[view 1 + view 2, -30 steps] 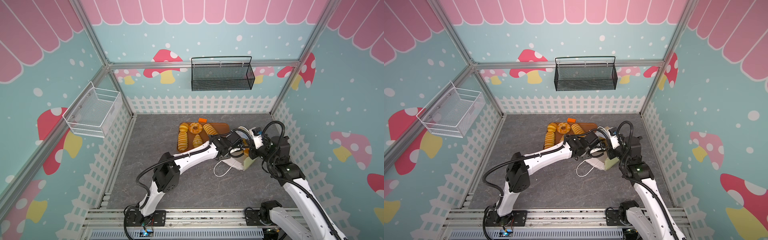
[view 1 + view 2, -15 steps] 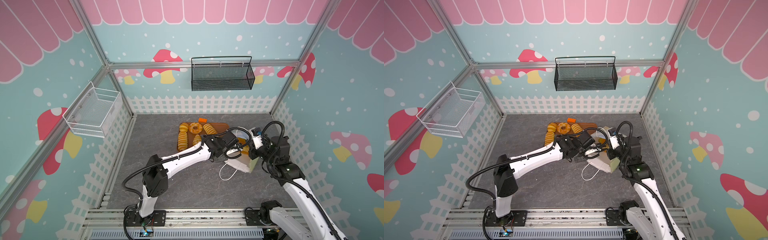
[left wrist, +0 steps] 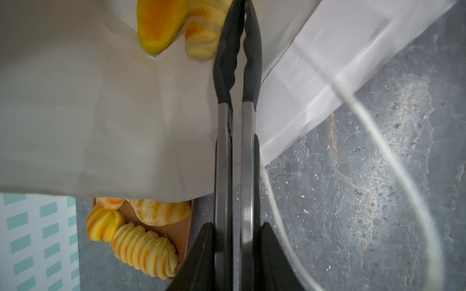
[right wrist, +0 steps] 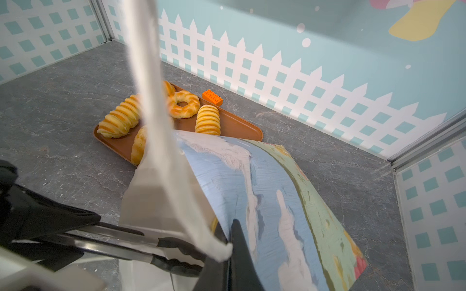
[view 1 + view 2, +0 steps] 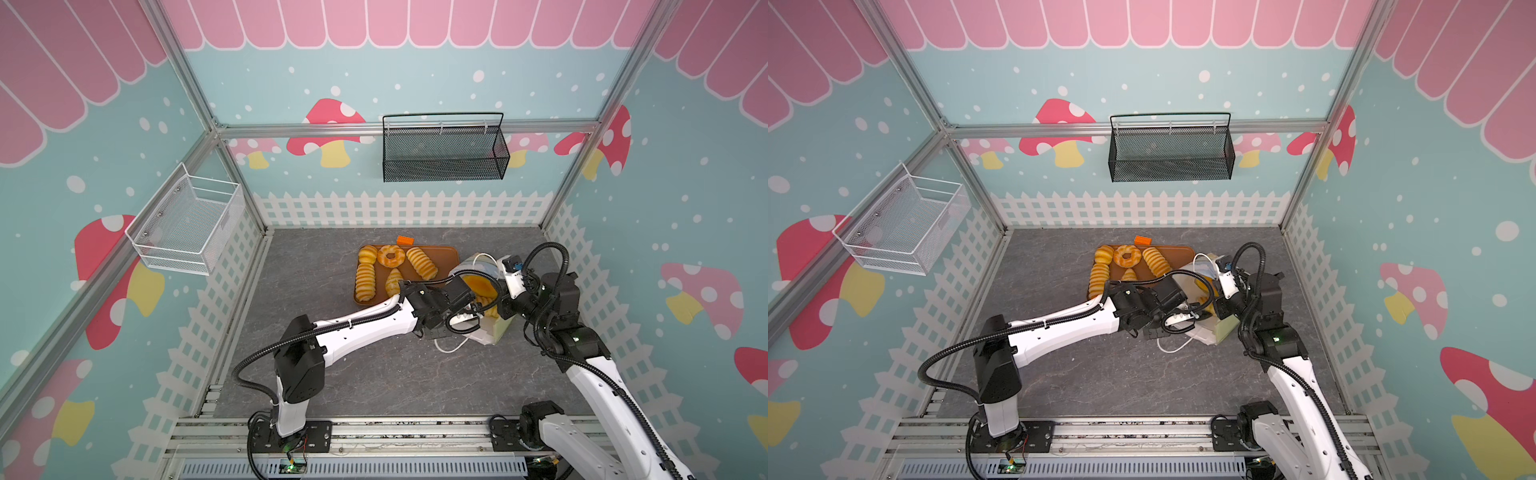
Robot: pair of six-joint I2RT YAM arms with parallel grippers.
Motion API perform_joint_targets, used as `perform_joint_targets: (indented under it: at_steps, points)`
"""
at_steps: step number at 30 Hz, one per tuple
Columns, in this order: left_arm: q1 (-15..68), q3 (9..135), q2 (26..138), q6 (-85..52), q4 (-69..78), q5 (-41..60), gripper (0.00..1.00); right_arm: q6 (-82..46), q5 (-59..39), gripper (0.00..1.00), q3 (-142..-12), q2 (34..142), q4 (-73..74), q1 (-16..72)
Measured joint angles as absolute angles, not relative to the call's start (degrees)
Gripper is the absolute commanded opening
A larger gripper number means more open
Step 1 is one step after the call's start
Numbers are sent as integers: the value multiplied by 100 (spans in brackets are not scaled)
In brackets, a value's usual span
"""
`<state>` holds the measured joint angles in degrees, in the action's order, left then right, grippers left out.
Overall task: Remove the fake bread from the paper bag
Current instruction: 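Reposition the left tongs inside the bag toward a ridged yellow bread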
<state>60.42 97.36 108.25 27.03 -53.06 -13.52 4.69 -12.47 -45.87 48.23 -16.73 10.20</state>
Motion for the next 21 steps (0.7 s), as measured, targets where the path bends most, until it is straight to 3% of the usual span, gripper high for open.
perform_joint_targets:
  at_steps: [8,21]
  points:
    - [5979,9684,10667,2547,-5072,-1391,45,491,-1247,0,-4587,4814,-1688,1022]
    - [5743,9684,10661,2399,-4888,-1278,45,598,-1249,0,-4587,4633,-1855,1022]
